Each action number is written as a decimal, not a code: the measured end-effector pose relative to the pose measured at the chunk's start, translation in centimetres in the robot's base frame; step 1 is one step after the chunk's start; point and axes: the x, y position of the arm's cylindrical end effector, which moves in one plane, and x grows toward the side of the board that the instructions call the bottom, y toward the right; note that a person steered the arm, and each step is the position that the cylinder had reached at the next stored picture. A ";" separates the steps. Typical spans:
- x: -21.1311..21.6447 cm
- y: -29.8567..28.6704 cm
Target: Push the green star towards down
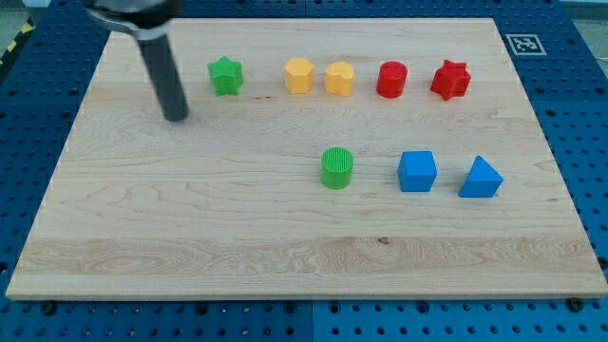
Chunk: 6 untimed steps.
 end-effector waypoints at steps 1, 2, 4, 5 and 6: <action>-6.2 0.2; -10.6 4.7; -9.8 6.9; -8.4 6.9; -6.4 6.9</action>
